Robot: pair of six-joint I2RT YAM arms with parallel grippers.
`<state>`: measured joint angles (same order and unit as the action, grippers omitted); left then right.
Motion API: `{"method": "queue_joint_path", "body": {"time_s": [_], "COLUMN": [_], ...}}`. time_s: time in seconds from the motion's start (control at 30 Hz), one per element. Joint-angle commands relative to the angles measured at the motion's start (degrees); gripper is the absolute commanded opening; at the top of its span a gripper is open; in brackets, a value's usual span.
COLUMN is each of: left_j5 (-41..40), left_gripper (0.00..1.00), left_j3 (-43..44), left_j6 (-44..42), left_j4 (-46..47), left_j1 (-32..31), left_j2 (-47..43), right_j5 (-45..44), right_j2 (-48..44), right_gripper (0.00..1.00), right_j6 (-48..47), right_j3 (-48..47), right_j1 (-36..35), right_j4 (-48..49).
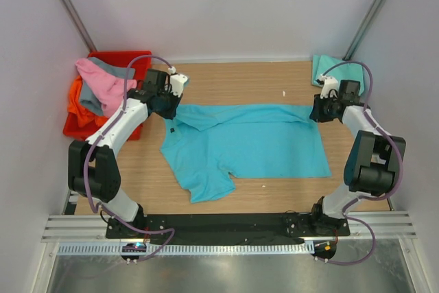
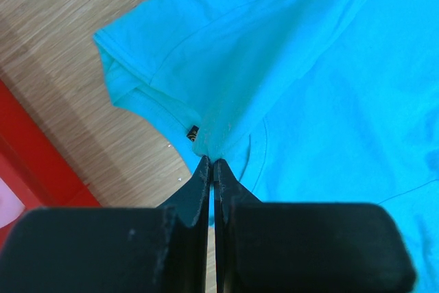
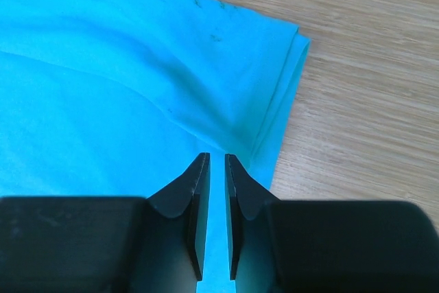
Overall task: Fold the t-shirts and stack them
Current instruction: Fold the tshirt
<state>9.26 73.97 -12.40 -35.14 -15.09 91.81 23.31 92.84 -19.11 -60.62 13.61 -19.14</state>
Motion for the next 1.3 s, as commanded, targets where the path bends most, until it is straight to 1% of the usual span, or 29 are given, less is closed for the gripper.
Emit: {"method": "queue_joint_path", "body": {"time_s": [0.0,0.17,0.4,0.57,0.73,0.83,0.93,1.13,1.27], "left_j5": [0.4,0.7,0.5,0.6,0.3,0.3,0.9,1.3,0.0], "left_gripper": [0.00,0.00,0.00,0.00,0.00,0.00,0.00,0.00,0.00], "left_j3": [1.4,1.2,1.6,1.7,2.0,2.5,2.9,7.8,14.0], "left_j6": [0.3,0.7,0.9,0.9,0.7,0.5,0.5,-0.2,-1.9], "left_j4": [0.6,0.7,0.6,0.5,0.4,0.6,0.2,-2.0,-5.0], "left_j1": [0.0,-0.1,0.0,0.0,0.0,0.0,0.0,0.0,0.1], "left_j2": [-0.3,-0.2,-0.1,0.4,0.7,0.8,1.3,2.9,7.8], "right_j5": [1.0,0.8,3.8,5.9,6.9,6.7,5.8,5.0,3.8], "right_j2": [2.1,8.2,15.2,14.7,13.5,11.6,11.7,13.9,14.3], "right_gripper": [0.21,0.22,0.22,0.23,0.22,0.22,0.23,0.22,0.22], "right_j6": [1.4,2.4,3.9,3.8,2.6,1.5,0.9,1.3,0.9], "right_j3": [-1.9,-7.7,-13.0,-11.2,-9.3,-7.1,-5.8,-6.2,-6.1], "right_j1": [0.3,0.3,0.3,-0.3,-0.6,-0.6,-0.4,-0.3,-0.2], "right_j4": [1.9,2.9,0.0,-0.8,-3.7,-4.1,-3.9,-4.2,-3.7]}}
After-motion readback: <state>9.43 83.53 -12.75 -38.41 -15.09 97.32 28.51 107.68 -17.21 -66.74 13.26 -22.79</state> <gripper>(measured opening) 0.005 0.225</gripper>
